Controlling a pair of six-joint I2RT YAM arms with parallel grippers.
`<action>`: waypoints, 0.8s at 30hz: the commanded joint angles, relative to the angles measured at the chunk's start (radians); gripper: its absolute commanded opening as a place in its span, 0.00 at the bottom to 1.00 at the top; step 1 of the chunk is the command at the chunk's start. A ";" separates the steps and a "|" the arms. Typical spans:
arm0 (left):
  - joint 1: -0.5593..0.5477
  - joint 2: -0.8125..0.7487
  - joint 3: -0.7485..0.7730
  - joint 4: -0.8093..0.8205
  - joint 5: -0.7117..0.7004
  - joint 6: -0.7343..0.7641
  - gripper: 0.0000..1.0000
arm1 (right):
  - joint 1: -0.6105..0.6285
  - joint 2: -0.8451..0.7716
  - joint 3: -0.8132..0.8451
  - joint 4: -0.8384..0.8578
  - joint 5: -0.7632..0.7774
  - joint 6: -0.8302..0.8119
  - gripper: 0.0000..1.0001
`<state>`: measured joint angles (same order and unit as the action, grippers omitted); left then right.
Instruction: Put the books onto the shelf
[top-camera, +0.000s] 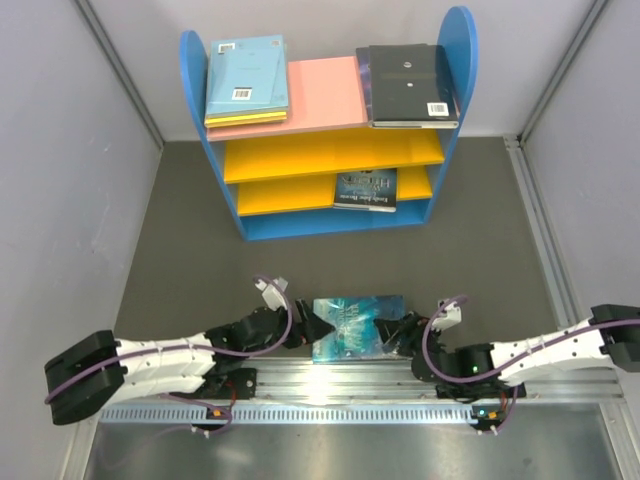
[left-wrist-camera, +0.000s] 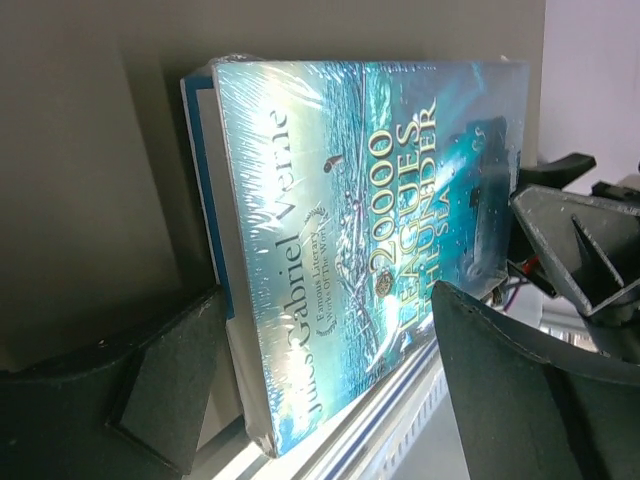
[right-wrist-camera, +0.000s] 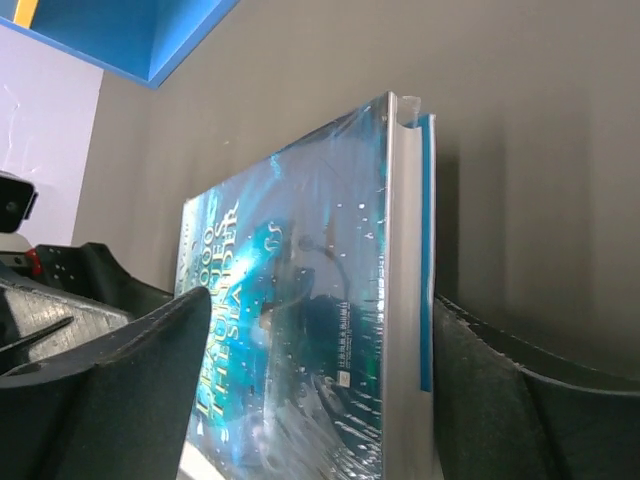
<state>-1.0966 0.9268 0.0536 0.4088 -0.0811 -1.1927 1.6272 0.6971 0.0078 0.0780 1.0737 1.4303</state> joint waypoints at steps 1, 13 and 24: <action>-0.042 0.050 -0.006 0.122 0.231 -0.090 0.88 | 0.037 0.073 -0.143 0.715 -0.089 0.013 0.70; -0.039 0.043 0.135 -0.068 0.118 0.005 0.88 | 0.036 -0.188 -0.083 0.507 -0.291 -0.269 0.00; 0.001 0.069 0.247 -0.145 0.116 0.081 0.89 | 0.036 -0.230 -0.031 0.482 -0.607 -0.401 0.00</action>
<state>-1.0809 0.9604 0.2188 0.1699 -0.0322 -1.1347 1.6283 0.4171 0.0090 0.3481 0.8684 0.9771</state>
